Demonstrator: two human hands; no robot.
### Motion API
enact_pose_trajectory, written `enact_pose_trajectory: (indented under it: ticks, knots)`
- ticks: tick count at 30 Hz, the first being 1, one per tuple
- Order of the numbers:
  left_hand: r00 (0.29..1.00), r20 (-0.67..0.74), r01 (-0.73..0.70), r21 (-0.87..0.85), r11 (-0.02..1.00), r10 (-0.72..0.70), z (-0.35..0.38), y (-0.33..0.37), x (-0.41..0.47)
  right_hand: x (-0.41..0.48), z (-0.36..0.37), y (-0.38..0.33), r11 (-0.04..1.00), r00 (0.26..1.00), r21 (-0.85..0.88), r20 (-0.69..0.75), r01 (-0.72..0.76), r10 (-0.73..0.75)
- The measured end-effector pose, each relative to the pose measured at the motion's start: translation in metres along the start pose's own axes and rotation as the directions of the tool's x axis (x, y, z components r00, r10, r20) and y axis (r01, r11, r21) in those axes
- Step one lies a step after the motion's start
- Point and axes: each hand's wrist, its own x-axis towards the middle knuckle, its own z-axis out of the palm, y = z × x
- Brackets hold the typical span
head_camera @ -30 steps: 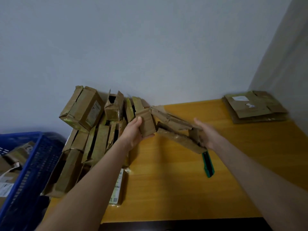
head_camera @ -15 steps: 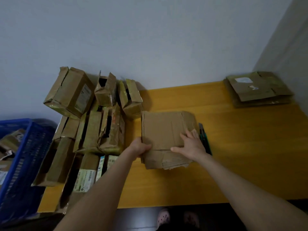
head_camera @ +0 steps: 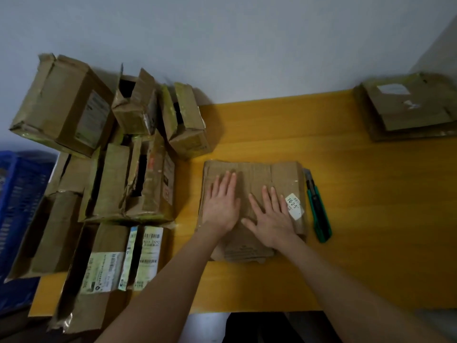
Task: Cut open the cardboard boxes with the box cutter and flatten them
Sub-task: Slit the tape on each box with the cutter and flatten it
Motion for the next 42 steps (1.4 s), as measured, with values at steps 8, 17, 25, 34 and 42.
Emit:
enact_pose_trajectory:
  ticks: [8,17,25,34,42]
  knots:
    - [0.993,0.117,-0.029,0.147,0.989,0.012,0.041,-0.004,0.018,0.001,0.011,0.006,0.996,0.976,0.060,-0.213,0.068,-0.054]
    - [1.000,0.026,-0.002,0.167,0.986,-0.002,0.046,-0.004,0.015,0.017,-0.002,0.029,0.990,0.980,-0.091,-0.175,-0.107,0.090]
    - [0.999,-0.031,-0.020,0.181,0.983,0.026,0.058,-0.009,0.018,0.024,0.009,0.029,0.987,0.972,-0.091,-0.207,-0.134,0.113]
    - [0.999,0.023,-0.028,0.170,0.985,0.024,0.037,-0.008,0.042,0.021,0.006,0.028,0.991,0.973,-0.060,-0.207,-0.119,0.104]
    - [1.000,-0.004,-0.008,0.188,0.982,0.009,0.045,-0.014,0.050,0.063,-0.014,0.019,0.994,0.971,-0.008,-0.216,-0.106,0.101]
